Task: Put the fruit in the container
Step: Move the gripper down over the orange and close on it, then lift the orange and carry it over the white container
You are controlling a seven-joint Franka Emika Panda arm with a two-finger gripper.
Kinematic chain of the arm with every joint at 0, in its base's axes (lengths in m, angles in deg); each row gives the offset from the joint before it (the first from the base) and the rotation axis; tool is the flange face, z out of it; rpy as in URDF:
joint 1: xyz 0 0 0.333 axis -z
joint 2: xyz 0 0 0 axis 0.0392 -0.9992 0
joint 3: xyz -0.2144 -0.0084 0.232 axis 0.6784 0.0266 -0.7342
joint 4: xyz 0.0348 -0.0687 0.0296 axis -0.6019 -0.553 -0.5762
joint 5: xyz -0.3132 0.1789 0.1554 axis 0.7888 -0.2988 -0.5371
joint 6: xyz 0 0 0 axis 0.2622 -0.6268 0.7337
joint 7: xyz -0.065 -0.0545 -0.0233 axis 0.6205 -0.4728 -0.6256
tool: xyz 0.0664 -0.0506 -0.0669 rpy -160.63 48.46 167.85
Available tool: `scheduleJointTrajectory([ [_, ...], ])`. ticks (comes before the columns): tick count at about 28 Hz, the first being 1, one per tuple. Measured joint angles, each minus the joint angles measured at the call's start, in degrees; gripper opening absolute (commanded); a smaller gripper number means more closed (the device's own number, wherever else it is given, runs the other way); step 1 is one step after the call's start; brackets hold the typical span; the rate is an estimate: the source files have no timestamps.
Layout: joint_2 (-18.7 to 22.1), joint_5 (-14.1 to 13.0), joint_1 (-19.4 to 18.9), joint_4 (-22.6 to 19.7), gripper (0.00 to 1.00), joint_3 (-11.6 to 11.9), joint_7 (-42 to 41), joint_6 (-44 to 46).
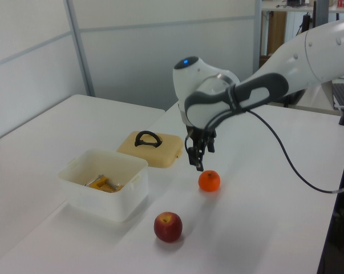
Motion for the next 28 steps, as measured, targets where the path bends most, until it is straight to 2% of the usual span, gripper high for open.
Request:
scheduleJointTrajectory([
  [3, -0.03, 2.42, -0.06, -3.23, 1.0, -0.08, 2.85, -3.84],
  [7, -0.31, 3.56, -0.09, -5.08, 1.0, -0.13, 4.29, -5.7],
  [15, -1.96, 5.83, -0.09, -5.38, 1.0, -0.13, 4.67, -5.82],
  [20, -3.62, 6.09, -0.09, -5.39, 1.0, -0.13, 4.99, -7.12],
  [21, -3.83, 6.13, -0.08, -5.39, 0.95, -0.13, 5.12, -7.34],
  [23, -4.2, 6.18, -0.08, -5.39, 0.73, -0.13, 5.66, -7.52],
  [26, -4.34, 6.31, -0.09, -5.38, 0.24, -0.14, 7.01, -7.53],
  [27, -4.33, 6.36, -0.09, -5.38, 0.0, -0.14, 7.32, -7.54],
  [28, -4.32, 6.4, -0.09, -5.31, 0.0, -0.14, 7.64, -7.54],
])
